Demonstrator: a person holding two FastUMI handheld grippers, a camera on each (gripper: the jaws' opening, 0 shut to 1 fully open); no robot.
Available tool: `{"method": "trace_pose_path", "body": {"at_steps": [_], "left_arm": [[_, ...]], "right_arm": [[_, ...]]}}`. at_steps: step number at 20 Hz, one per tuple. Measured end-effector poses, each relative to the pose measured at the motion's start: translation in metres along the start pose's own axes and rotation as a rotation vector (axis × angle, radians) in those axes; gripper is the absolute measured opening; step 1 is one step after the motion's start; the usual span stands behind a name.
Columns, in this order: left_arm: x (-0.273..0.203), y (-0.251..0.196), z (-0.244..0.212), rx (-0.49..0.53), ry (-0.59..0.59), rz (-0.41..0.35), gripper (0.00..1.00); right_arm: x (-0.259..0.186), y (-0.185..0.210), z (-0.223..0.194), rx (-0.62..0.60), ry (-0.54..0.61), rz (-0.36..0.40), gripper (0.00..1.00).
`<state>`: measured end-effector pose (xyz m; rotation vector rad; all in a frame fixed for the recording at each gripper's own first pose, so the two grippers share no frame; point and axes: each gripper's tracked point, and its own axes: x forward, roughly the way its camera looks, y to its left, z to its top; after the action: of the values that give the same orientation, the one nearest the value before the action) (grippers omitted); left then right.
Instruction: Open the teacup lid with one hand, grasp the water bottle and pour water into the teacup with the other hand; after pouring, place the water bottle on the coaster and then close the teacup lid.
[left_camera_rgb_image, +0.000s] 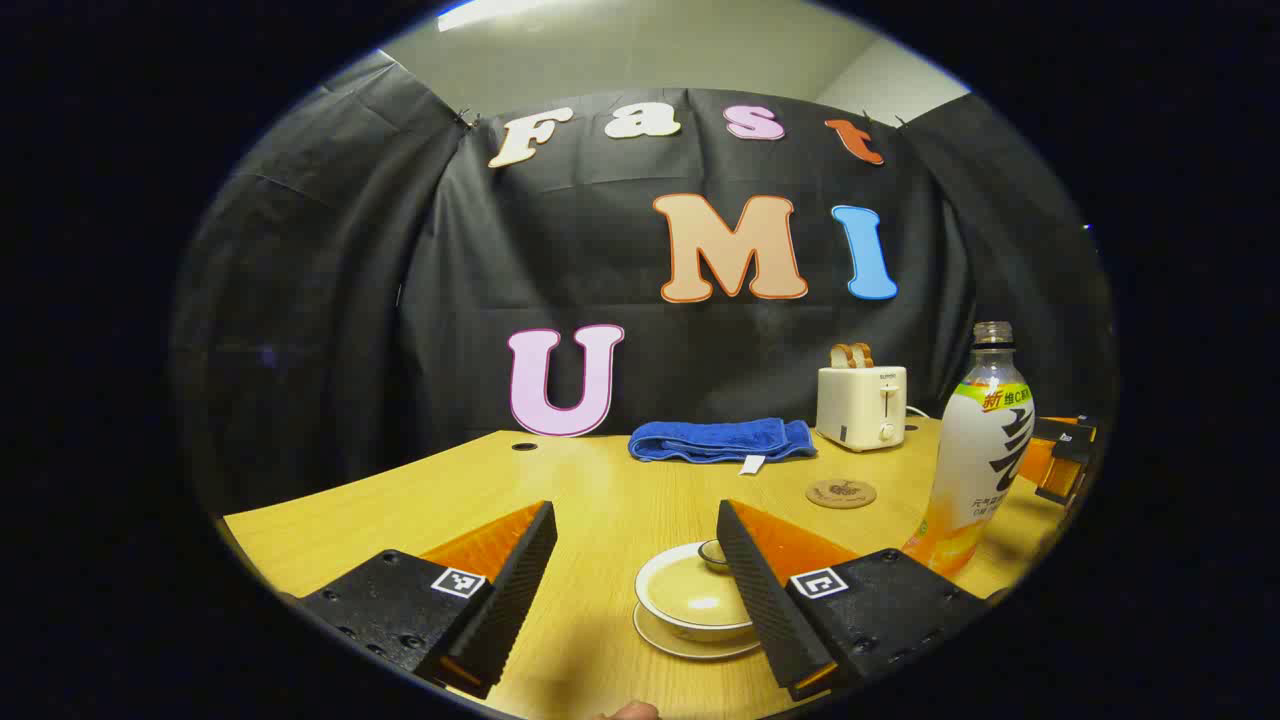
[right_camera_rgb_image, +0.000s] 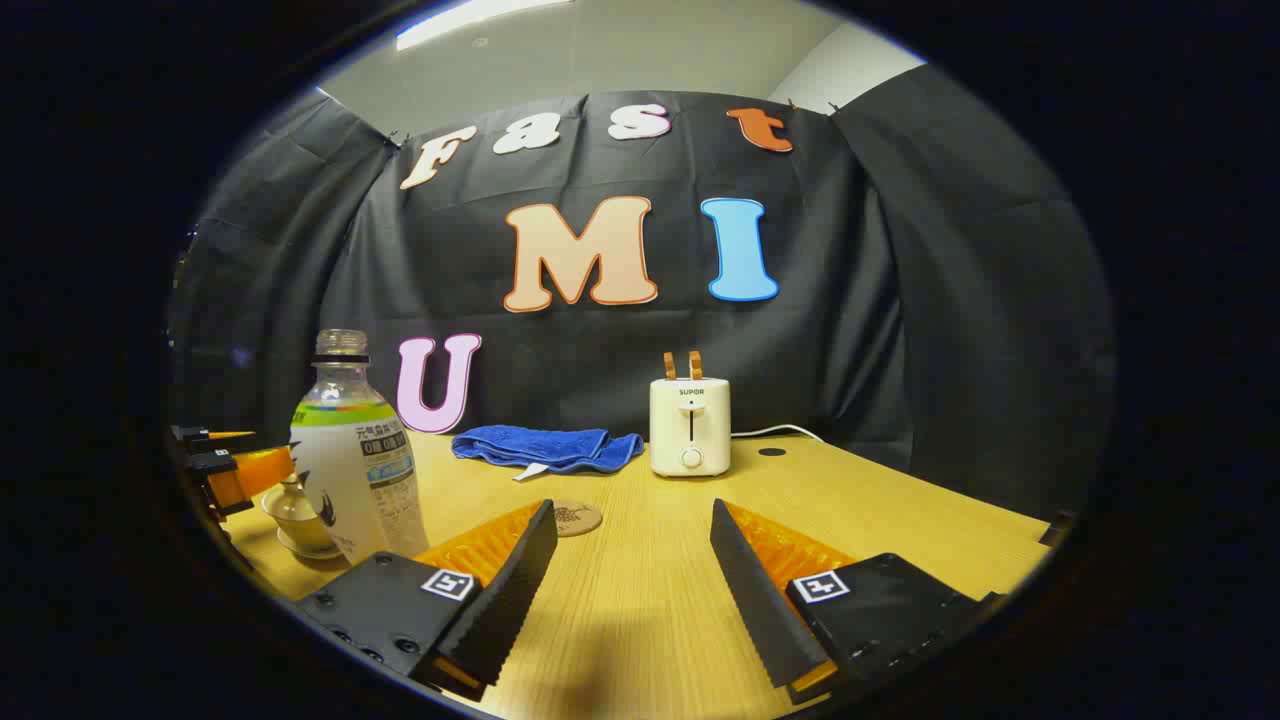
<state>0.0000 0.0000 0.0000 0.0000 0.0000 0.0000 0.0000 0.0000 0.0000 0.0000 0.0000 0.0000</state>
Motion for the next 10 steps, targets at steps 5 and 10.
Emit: {"method": "trace_pose_path", "body": {"at_steps": [5, 10], "left_arm": [[0.0005, -0.0003, 0.0005, -0.001, 0.000, 0.003, 0.94], [0.0011, -0.0014, -0.0013, -0.002, 0.001, 0.000, 0.94]], "right_arm": [[0.0001, -0.0009, -0.0003, 0.000, -0.001, -0.001, 0.98], [0.0005, -0.0002, -0.0006, 0.000, -0.001, 0.001, 0.99]]}}
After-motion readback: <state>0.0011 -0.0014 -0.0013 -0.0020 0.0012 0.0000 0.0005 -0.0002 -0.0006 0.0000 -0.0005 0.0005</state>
